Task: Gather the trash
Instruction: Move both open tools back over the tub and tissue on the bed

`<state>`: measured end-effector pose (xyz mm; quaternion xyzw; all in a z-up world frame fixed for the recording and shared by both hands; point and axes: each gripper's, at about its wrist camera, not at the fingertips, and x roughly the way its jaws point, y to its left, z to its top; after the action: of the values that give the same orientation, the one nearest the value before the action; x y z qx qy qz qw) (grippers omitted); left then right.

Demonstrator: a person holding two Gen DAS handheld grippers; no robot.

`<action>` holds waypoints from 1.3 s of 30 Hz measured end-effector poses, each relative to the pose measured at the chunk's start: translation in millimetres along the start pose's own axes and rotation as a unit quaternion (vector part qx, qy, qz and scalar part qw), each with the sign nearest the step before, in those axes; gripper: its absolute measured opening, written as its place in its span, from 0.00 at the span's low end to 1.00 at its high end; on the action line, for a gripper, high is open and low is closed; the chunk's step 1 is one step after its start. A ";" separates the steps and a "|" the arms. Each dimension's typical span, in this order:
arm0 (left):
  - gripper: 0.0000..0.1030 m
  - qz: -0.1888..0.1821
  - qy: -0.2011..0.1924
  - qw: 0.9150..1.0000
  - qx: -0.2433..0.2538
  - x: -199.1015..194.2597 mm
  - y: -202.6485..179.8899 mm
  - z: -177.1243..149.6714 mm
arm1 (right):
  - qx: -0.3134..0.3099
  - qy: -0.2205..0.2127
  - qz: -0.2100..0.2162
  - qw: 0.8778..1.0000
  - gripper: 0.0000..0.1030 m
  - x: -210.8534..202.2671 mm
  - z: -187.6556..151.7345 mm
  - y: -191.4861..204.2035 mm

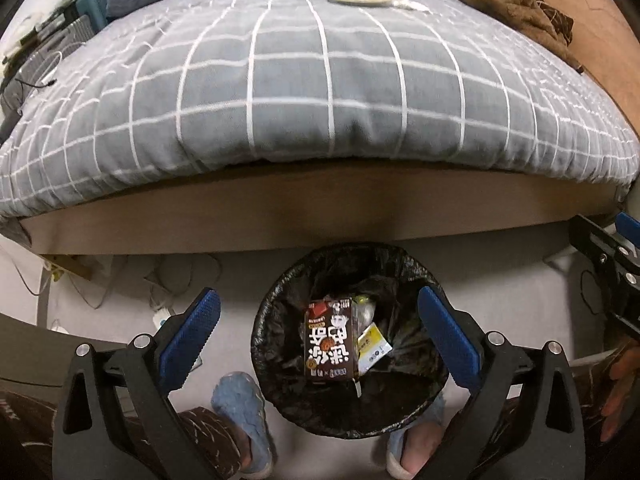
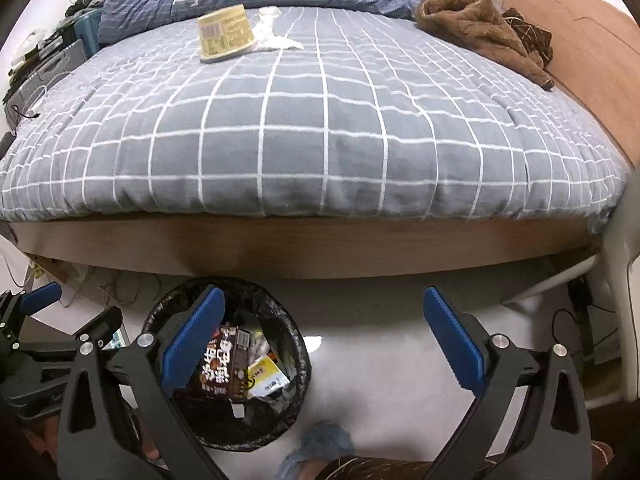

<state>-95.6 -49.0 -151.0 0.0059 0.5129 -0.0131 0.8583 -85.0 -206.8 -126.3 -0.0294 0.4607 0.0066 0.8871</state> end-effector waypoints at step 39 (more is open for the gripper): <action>0.94 -0.010 -0.131 0.991 -0.005 -5.4 -25.1 223.4 | 0.010 -0.111 0.011 0.994 0.93 37.9 167.0 -14.9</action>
<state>97.8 -79.2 -40.2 -0.0058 0.3960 -0.0200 0.9180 73.8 -212.5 -60.7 -0.0145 0.3593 0.0148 0.9330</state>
